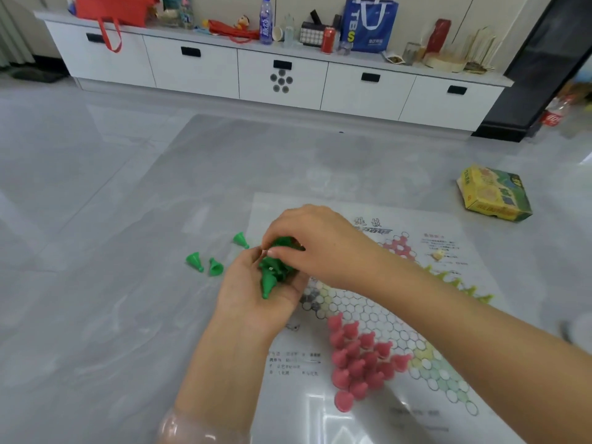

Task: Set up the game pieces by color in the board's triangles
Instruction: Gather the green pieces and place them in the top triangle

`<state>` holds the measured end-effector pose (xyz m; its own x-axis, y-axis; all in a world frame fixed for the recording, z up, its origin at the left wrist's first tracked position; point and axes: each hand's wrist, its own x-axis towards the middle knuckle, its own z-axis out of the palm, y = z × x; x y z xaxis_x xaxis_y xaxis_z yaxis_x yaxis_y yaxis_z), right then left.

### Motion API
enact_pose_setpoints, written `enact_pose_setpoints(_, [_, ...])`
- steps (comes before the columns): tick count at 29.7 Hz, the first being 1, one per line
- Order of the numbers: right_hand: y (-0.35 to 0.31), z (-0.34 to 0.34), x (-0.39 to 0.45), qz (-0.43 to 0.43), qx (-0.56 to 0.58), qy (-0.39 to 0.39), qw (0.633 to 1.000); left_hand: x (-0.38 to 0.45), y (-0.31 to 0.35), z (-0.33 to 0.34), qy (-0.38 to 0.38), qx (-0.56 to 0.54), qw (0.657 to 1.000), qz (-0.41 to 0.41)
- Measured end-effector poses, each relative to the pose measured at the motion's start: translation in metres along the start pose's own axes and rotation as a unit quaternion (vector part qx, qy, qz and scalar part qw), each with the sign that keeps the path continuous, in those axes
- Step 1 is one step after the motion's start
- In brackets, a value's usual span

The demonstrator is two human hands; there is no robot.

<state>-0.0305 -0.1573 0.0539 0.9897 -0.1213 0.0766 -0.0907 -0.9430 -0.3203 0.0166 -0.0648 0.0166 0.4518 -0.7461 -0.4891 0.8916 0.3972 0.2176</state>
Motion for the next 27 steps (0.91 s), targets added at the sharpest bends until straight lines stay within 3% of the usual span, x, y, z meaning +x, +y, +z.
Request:
enact_pose_setpoints(6, [0.003,-0.015,-0.01,0.002,0.107,0.024,0.994,0.002,-0.003,0.007,-0.016,0.023,0.999,0.028])
enact_pose_setpoints(12, [0.019,-0.023,-0.014,0.027,0.108,0.107,0.988,0.001,-0.004,0.008,-0.002,-0.045,0.999,0.003])
enact_pose_setpoints(19, [0.036,-0.023,-0.024,-0.003,0.033,0.098,0.995,-0.006,-0.008,0.014,0.005,-0.057,0.998,-0.002])
enact_pose_setpoints(23, [0.036,-0.03,-0.03,-0.024,0.012,0.054,0.998,-0.005,-0.005,0.013,0.016,-0.081,0.997,-0.007])
enact_pose_setpoints(27, [0.037,-0.03,-0.031,-0.003,0.073,0.075,0.994,-0.006,-0.004,0.015,0.014,-0.088,0.996,0.0])
